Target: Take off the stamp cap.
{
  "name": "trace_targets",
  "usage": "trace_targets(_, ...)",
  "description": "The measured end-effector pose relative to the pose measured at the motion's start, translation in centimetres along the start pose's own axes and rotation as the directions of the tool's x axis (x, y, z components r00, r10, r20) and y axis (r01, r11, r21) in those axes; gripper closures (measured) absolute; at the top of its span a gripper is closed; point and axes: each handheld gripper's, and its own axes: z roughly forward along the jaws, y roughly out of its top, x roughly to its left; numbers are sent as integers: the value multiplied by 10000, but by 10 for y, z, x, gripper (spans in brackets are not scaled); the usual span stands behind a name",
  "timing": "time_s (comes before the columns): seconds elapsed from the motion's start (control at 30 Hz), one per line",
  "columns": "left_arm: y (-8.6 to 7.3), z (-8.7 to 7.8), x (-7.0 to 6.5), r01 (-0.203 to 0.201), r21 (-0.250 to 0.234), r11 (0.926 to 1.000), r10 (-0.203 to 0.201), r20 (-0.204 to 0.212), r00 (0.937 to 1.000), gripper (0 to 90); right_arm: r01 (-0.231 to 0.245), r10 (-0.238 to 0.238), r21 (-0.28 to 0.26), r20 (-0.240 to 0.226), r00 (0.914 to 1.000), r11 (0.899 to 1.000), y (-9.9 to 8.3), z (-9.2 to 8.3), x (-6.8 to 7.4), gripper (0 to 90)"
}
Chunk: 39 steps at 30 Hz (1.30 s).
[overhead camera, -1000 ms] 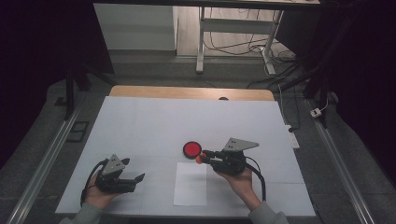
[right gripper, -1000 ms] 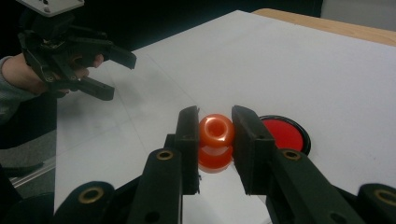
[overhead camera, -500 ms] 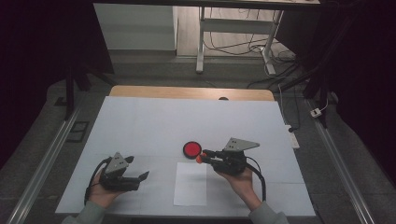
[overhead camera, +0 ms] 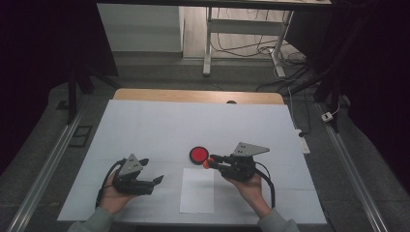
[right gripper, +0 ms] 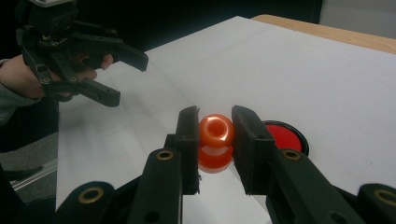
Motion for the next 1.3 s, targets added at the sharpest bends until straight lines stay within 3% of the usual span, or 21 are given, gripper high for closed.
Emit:
trace_targets(0.63,20,19,-8,-368,164,9992,361,390,9986,193,51,-51,-55,40,10000,10000,1,-1,1,716)
trace_targets(1.3,46,44,-27,-905,213,9957,881,942,9916,194,72,-72,-126,65,10000,9999,2,-2,1,716)
